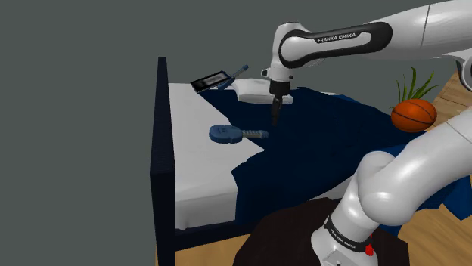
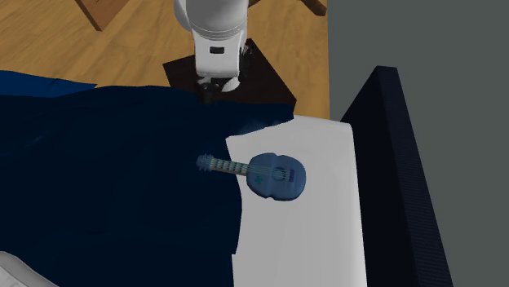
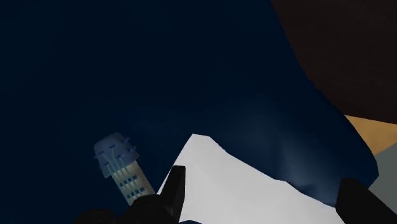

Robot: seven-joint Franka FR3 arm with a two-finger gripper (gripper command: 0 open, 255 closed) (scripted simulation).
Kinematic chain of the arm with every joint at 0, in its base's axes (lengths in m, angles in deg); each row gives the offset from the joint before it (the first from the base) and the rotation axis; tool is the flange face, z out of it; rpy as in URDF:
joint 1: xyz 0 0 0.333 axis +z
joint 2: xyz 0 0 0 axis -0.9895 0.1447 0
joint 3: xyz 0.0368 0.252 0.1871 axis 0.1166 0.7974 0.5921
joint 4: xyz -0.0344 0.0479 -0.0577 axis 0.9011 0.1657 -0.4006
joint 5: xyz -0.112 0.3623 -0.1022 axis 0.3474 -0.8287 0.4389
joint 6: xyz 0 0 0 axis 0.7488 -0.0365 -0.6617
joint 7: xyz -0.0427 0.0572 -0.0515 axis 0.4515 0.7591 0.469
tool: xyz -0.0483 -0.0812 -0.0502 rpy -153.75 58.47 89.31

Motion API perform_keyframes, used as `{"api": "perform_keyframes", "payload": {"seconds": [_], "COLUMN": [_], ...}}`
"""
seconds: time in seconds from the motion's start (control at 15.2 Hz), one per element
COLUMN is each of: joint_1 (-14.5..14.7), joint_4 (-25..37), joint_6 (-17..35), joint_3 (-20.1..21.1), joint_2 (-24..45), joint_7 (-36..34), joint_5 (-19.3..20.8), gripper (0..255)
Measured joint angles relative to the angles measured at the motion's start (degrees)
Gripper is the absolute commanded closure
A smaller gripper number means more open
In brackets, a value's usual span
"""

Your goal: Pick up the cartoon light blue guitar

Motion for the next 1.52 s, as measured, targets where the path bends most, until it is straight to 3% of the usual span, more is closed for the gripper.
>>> {"api": "perform_keyframes", "payload": {"seconds": [0.46, 0.86, 1.39, 1.45, 1.52], "joint_1": [2.6, 2.8, 2.4, 2.4, 2.3], "joint_4": [8.1, 17.7, 16.9, 16.7, 16.6], "joint_6": [7.0, 10.3, 15.2, 15.6, 15.7], "joint_3": [-4.9, -5.6, -5.1, -5.1, -5.1], "joint_2": [15.9, 29.9, 34.4, 34.6, 34.7], "joint_7": [20.3, 36.6, 39.4, 39.5, 39.6], "joint_5": [-2.6, -7.2, -9.0, -9.1, -9.1], "gripper": [0, 0, 0, 255, 255]}}
